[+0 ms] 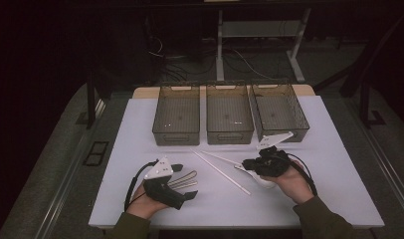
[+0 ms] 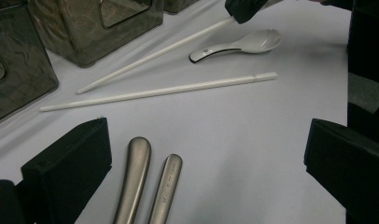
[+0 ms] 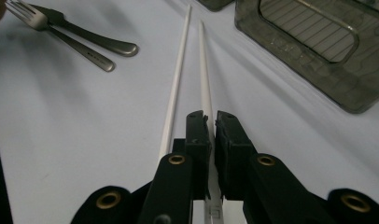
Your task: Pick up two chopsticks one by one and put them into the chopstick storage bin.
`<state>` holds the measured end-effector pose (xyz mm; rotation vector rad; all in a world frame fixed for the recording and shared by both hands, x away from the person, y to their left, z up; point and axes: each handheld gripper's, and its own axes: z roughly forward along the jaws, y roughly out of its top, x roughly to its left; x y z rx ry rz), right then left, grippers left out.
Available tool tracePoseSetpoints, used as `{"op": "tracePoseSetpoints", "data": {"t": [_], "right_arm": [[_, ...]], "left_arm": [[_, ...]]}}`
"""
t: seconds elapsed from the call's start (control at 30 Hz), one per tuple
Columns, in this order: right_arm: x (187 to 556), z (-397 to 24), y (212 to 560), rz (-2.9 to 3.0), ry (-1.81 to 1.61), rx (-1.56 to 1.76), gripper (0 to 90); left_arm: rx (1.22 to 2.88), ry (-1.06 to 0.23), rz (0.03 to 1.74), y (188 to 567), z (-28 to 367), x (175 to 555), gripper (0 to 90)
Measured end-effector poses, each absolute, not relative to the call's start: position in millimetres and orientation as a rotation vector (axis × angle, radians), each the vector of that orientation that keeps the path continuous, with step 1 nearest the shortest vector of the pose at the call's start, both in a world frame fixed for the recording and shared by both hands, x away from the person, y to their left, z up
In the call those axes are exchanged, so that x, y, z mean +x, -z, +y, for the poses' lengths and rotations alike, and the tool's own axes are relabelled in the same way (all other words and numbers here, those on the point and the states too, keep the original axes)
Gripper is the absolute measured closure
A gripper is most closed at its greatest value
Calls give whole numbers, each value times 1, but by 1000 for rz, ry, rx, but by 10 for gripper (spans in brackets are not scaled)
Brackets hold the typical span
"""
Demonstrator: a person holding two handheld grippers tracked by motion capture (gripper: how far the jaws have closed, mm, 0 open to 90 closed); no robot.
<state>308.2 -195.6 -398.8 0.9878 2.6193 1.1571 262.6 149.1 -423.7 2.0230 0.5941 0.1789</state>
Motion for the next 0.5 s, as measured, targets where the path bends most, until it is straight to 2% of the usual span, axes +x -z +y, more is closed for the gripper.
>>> {"op": "tracePoseSetpoints", "data": {"t": [0.5], "right_arm": [[303, -215, 376, 2540, -1306, 982, 841]], "left_arm": [[2023, -182, 587, 424, 149, 263, 1]]}}
